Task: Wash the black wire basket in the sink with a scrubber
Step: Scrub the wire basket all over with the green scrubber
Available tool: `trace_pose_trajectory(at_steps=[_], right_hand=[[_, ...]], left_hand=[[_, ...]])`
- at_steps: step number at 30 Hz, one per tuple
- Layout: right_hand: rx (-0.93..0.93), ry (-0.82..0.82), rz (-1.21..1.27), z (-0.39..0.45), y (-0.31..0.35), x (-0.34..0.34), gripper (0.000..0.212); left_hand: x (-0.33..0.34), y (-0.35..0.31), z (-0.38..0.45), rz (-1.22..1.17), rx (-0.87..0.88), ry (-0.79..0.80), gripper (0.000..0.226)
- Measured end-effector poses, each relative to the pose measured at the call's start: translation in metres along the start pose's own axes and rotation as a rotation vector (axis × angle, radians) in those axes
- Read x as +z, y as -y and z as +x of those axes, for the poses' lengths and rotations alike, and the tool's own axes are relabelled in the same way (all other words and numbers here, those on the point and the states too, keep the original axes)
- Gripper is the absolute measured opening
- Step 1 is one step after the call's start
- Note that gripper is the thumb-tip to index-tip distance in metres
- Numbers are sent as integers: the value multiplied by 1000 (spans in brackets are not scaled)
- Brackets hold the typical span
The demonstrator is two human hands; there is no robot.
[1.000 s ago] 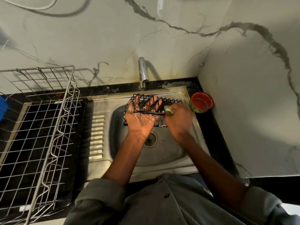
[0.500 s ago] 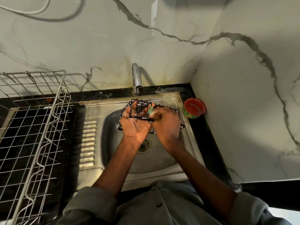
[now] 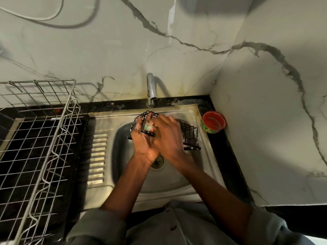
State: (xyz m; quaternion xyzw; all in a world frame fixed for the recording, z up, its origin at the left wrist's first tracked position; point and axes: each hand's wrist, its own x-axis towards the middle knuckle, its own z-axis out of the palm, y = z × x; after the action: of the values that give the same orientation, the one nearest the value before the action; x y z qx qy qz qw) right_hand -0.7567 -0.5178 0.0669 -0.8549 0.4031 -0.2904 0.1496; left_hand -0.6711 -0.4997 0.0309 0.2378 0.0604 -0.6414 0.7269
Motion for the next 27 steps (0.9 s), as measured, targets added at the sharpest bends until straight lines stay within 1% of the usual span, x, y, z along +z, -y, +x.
trace_pose_trajectory(at_steps=[2, 3, 4, 5, 6, 7, 9, 10, 11, 12, 13, 15, 16, 17, 19, 21, 23, 24, 25, 27], right_hand=[[144, -88, -69, 24, -10, -1, 32], [222, -127, -50, 37, -14, -5, 32], [257, -161, -8, 49, -18, -10, 30], [241, -173, 25, 55, -21, -13, 29], [190, -144, 27, 56, -20, -14, 29], [129, -74, 0, 50, -15, -14, 29], [40, 62, -117, 24, 1, -10, 33], [25, 85, -159, 10, 7, -9, 38], [54, 85, -183, 2, 6, -7, 43], [126, 86, -185, 0, -3, -7, 45], [237, 100, -178, 3, -14, -10, 44], [448, 114, -171, 9, -35, -19, 35], [505, 100, -144, 10, -39, -21, 31], [508, 85, -105, 10, -33, -21, 28], [379, 86, -19, 12, -4, -14, 24], [221, 45, 18, 17, 17, -6, 22], [165, 1, -90, 23, 11, -7, 32], [195, -1, -168, 20, -3, -8, 39], [272, 17, -236, 16, -19, -10, 44], [501, 64, -278, 4, -50, -13, 48]], left_hand=[[1, 4, -4, 31, -40, 11, 46], [4, 7, -7, 65, -56, 11, 50], [4, 9, -8, 92, -71, 22, 55], [8, 10, -10, 102, -86, 35, 63], [10, 10, -11, 106, -77, 25, 71], [13, 9, -12, 76, -64, 20, 75], [11, 8, -9, -14, -55, 22, 72], [10, 7, -8, -38, -55, 34, 69], [7, 7, -7, -23, -55, 14, 71], [3, 8, -6, 16, -51, -20, 75], [-1, 8, -5, 54, -40, -51, 76], [-5, 8, -2, 56, -44, -42, 71], [-4, 8, -1, 50, -42, -37, 67], [-2, 9, -1, 35, -39, -29, 63], [3, 12, -3, 18, -14, -36, 52], [3, 16, -1, 21, 22, -16, 45], [5, 12, -1, 36, 38, -17, 44], [6, 9, -2, 14, 47, -12, 41], [6, 5, -3, -15, 61, -11, 39], [2, 1, 1, -64, 56, -7, 37]])
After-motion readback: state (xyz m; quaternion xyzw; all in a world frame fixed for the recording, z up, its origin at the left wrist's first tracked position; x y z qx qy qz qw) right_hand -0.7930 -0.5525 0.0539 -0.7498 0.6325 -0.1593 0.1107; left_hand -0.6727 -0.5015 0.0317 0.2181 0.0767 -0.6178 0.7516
